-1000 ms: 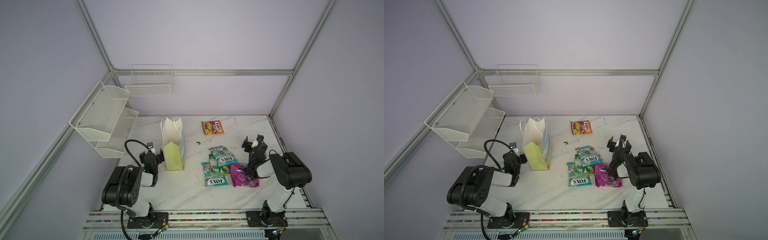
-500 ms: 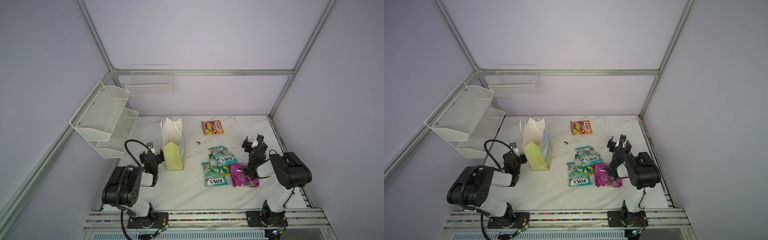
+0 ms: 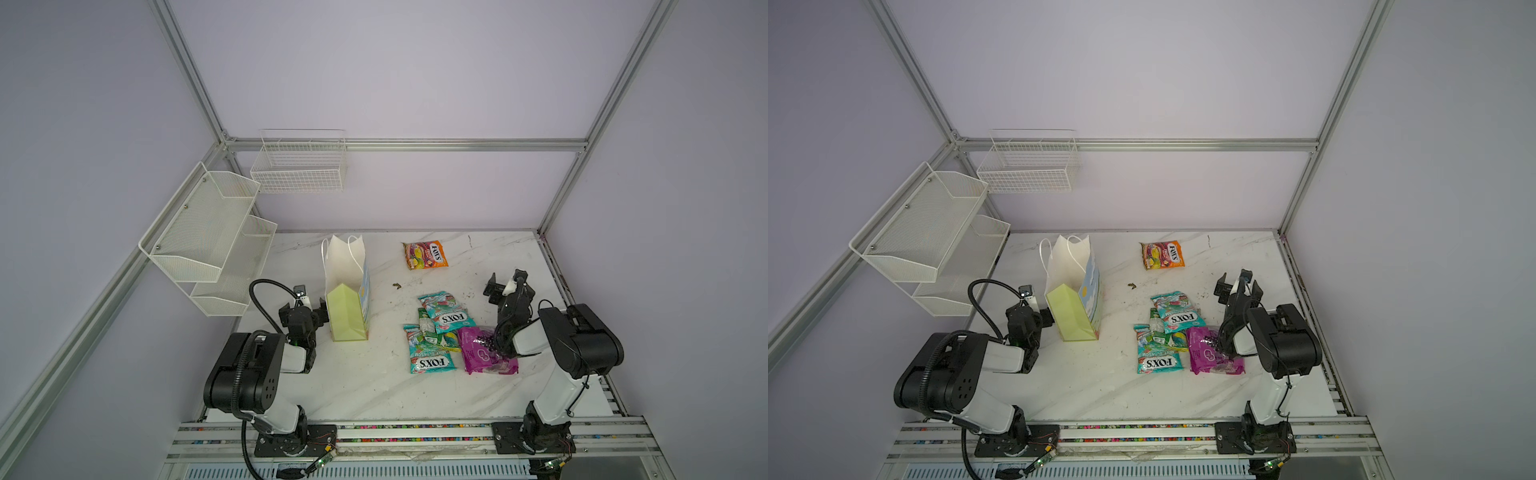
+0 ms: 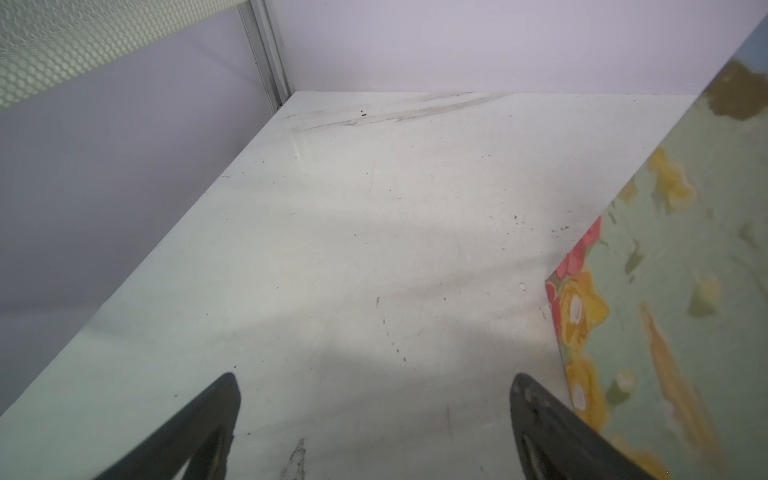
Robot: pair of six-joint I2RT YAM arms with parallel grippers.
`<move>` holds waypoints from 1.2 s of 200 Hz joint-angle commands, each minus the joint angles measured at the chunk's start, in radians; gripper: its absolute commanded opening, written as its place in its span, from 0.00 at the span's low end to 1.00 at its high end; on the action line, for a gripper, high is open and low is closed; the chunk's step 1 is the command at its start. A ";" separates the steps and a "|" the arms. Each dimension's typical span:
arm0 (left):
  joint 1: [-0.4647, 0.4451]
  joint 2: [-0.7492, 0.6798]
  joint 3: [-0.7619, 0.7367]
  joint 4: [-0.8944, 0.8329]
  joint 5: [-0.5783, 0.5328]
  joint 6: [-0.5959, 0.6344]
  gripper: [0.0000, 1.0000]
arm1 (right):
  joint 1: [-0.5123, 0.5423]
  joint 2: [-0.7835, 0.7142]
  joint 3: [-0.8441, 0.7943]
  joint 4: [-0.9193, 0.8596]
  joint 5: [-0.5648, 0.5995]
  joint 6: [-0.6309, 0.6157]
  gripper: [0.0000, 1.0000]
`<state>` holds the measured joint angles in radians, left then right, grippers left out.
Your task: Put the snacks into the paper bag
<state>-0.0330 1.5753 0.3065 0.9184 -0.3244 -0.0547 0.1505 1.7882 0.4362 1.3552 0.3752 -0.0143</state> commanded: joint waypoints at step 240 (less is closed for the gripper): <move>-0.137 -0.622 0.955 -1.468 0.307 -0.315 1.00 | 0.004 -0.768 0.236 -1.068 -0.532 0.344 0.97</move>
<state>-0.1646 0.9157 1.0985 -0.3710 -0.1661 -0.3603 0.1513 1.0611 0.6468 0.3977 -0.1204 0.3706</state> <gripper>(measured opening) 0.997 0.974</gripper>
